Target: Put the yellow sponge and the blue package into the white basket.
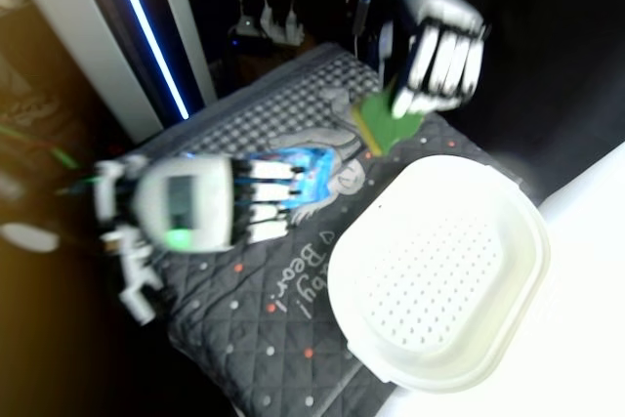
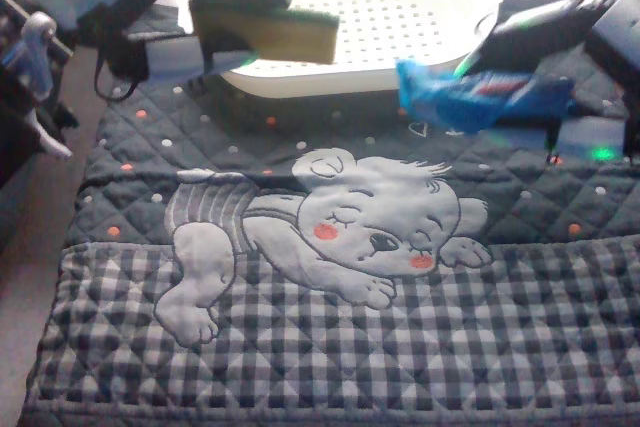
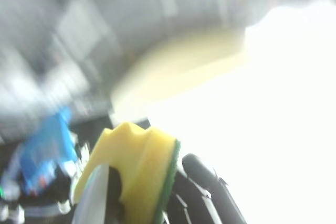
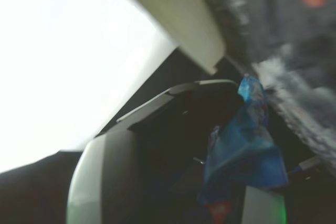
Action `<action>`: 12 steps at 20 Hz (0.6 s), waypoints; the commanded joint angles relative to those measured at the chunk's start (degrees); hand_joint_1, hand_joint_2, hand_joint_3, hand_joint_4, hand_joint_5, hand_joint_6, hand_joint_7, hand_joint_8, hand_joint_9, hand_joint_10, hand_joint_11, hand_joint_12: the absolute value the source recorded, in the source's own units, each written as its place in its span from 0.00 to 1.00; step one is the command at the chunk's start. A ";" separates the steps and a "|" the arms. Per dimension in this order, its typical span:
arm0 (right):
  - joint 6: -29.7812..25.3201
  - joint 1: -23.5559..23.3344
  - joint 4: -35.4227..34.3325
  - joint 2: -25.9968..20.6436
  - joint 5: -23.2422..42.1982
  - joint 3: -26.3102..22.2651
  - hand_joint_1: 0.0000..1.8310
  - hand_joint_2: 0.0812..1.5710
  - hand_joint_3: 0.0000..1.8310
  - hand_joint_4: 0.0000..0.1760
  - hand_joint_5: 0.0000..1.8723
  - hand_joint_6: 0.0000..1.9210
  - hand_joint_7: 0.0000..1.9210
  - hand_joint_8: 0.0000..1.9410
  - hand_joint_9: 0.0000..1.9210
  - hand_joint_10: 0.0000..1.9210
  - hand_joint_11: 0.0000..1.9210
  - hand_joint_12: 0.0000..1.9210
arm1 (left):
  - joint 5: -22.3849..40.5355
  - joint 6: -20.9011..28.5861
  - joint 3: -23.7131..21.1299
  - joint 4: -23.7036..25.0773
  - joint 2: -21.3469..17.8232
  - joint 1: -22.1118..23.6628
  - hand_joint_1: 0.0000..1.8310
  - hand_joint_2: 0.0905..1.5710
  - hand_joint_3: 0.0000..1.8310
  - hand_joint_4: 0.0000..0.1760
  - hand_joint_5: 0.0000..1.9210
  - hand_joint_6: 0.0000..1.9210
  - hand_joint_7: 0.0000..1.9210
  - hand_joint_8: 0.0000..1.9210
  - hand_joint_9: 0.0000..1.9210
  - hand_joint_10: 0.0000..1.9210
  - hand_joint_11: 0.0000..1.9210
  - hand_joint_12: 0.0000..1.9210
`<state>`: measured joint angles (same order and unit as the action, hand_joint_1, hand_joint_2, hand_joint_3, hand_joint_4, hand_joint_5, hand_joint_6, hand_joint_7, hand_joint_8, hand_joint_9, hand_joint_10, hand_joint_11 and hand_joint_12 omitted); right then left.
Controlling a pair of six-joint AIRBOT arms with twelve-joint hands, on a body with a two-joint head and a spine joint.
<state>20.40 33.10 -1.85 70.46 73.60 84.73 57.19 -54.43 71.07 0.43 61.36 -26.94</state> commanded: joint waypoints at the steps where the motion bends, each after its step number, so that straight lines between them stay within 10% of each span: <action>1: 0.09 -1.76 -0.80 -0.21 8.21 0.34 0.76 0.67 0.00 0.00 0.52 0.35 0.56 0.41 0.53 0.61 0.50 0.51 | 6.70 -0.01 0.66 -0.78 0.14 1.44 0.76 0.64 0.00 0.00 0.61 0.25 0.59 0.41 0.55 0.52 0.43 0.67; 2: 0.18 -1.90 -0.77 -0.20 8.17 0.39 0.72 0.66 0.00 0.00 0.59 0.26 0.59 0.48 0.58 0.47 0.49 0.61 | 6.65 -0.01 0.74 -0.78 0.18 1.57 0.76 0.64 0.00 0.00 0.63 0.21 0.59 0.44 0.52 0.54 0.33 0.71; 3: 0.49 -2.58 -0.73 -0.20 8.01 0.50 0.70 0.66 0.00 0.00 0.66 0.14 0.55 0.57 0.53 0.54 0.41 0.78 | 6.44 -0.01 0.94 -0.77 0.29 1.95 0.76 0.63 0.00 0.00 0.63 0.25 0.62 0.34 0.53 0.53 0.32 0.69; 4: 2.21 -5.89 -0.44 0.08 6.48 1.36 0.66 0.65 0.00 0.00 0.62 0.32 0.50 0.83 0.54 0.91 0.51 0.96 | 4.63 0.03 2.36 -0.78 1.16 4.18 0.76 0.64 0.00 0.00 0.64 0.27 0.62 0.32 0.51 0.55 0.29 0.71; 5: 2.74 -7.26 -0.25 0.43 5.81 1.90 0.64 0.68 0.00 0.00 0.54 0.46 0.47 0.79 0.52 0.93 0.50 0.99 | 3.46 0.03 3.06 -0.78 1.59 5.17 0.71 0.62 0.00 0.00 0.67 0.19 0.62 0.36 0.56 0.51 0.39 0.79; 6: 4.03 -10.04 0.01 1.44 3.94 3.35 0.68 0.68 0.00 0.00 0.54 0.46 0.53 0.56 0.55 0.84 0.49 0.97 | 0.45 0.07 5.53 -0.82 3.27 7.70 0.71 0.63 0.00 0.00 0.69 0.09 0.59 0.49 0.59 0.60 0.46 0.86; 9: 4.05 -15.23 -0.02 5.44 -2.29 9.68 0.70 0.66 0.00 0.00 0.53 0.39 0.63 0.41 0.69 0.36 0.58 0.65 | -6.61 0.11 11.91 -0.91 8.04 13.04 0.65 0.63 0.00 0.00 0.63 0.29 0.67 0.90 0.72 0.99 0.73 1.00; 10: 4.05 -17.67 0.01 8.47 -6.88 14.28 0.70 0.67 0.00 0.00 0.54 0.35 0.60 0.48 0.73 0.21 0.56 0.58 | -10.32 0.11 15.25 -0.96 10.55 15.03 0.68 0.66 0.00 0.00 0.64 0.32 0.47 0.56 0.38 0.48 0.27 0.82; 11: 4.05 -17.79 0.02 8.59 -7.15 14.50 0.70 0.67 0.00 0.00 0.54 0.35 0.60 0.48 0.73 0.21 0.56 0.58 | -10.32 0.11 15.25 -0.96 10.55 15.11 0.68 0.66 0.00 0.00 0.64 0.32 0.47 0.56 0.38 0.48 0.27 0.82; 12: 4.05 -20.18 0.80 10.63 -11.70 18.19 0.70 0.67 0.00 0.00 0.52 0.42 0.59 0.47 0.70 0.16 0.54 0.54 | -13.71 0.11 18.46 -0.98 13.14 16.51 0.66 0.64 0.00 0.00 0.61 0.33 0.48 0.58 0.43 0.69 0.37 0.93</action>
<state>25.08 13.58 0.34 82.17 55.48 103.59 38.24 -54.96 90.48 -1.04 75.16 -11.07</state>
